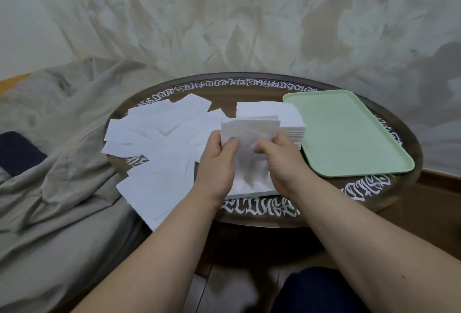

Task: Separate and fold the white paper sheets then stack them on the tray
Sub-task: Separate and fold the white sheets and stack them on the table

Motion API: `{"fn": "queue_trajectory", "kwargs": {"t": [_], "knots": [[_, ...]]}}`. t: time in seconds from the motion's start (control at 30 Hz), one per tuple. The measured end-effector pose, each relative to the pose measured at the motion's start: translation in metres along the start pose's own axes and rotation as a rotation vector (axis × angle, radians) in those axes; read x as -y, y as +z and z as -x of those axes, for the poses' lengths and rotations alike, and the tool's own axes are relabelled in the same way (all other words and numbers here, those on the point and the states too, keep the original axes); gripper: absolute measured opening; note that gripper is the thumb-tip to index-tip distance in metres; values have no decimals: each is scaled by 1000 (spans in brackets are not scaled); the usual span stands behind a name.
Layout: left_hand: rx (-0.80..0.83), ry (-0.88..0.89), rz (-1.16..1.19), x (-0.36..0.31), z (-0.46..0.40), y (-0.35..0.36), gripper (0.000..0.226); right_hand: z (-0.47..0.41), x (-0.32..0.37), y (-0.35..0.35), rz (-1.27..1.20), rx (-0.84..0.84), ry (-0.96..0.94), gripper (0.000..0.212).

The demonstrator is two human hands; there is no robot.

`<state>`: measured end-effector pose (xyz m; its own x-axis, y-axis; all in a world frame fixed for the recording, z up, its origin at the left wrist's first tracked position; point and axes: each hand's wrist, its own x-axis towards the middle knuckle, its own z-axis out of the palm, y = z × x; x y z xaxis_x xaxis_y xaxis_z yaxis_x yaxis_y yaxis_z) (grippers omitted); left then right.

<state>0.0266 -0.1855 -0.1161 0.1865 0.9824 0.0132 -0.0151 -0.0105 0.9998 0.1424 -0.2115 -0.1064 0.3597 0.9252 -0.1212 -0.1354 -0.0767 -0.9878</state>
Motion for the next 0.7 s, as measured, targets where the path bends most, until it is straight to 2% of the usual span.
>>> {"fn": "queue_trajectory", "kwargs": {"t": [0.07,0.13,0.2,0.27,0.33,0.4,0.47,0.53,0.6,0.7], "knots": [[6,6,22,0,-4,3,14,-4,0,4,-53,28,7,33],[-18,-7,23,1,-8,5,17,-6,-3,2,1,59,11,33],[-61,-30,87,-3,-14,2,15,-7,-1,-6,275,96,-1,32],[-63,-53,173,-10,-21,-6,5,-6,7,-17,567,156,5,18],[-50,-56,138,-17,-27,-17,11,-7,14,-27,651,172,4,10],[-27,-72,24,-21,-29,-26,15,-12,18,-36,528,85,-3,8],[-51,-124,-47,-19,-29,-33,15,-18,18,-44,215,-2,71,9],[-116,-198,-19,-12,-26,-37,14,-19,13,-50,40,46,198,22],[-168,-261,-15,-2,-22,-41,13,-17,3,-51,128,122,271,40],[-177,-285,-155,15,-18,-45,10,-14,-5,-49,213,47,226,48]]}}
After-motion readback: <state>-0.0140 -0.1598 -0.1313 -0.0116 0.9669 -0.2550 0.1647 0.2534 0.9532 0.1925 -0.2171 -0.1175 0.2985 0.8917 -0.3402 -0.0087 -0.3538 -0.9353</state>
